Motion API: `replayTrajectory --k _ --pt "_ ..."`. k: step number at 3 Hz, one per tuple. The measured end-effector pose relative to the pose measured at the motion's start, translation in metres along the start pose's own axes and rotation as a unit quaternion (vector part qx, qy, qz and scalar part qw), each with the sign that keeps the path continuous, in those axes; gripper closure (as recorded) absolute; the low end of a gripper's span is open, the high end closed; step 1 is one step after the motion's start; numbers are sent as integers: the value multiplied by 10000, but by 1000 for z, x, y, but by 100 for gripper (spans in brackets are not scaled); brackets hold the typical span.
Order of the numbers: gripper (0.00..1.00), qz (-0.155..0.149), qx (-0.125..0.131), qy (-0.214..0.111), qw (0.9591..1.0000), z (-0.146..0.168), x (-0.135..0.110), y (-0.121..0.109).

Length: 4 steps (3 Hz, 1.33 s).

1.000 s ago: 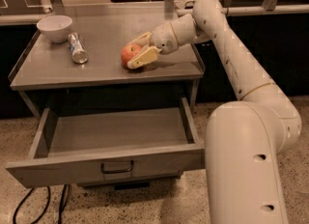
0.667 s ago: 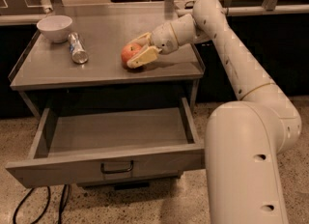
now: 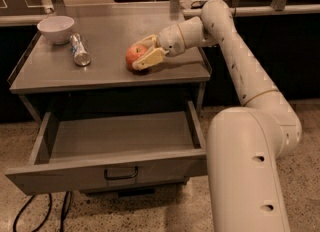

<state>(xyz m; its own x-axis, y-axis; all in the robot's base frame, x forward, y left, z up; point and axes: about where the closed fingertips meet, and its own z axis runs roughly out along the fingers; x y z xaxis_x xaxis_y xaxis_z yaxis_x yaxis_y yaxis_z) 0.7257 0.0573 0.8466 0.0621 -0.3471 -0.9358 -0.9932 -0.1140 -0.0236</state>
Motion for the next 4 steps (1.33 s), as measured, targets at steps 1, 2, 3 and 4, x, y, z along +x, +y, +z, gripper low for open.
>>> replayTrajectory --k 1,2,3,4 --pt "100 -119 132 -282 9994 -30 -12 11" --pt "100 -212 976 -240 9947 -103 -61 47" --pt "100 -272 1210 -120 9922 -134 -81 84" --pt "100 -265 1210 -109 9922 -134 -80 85"
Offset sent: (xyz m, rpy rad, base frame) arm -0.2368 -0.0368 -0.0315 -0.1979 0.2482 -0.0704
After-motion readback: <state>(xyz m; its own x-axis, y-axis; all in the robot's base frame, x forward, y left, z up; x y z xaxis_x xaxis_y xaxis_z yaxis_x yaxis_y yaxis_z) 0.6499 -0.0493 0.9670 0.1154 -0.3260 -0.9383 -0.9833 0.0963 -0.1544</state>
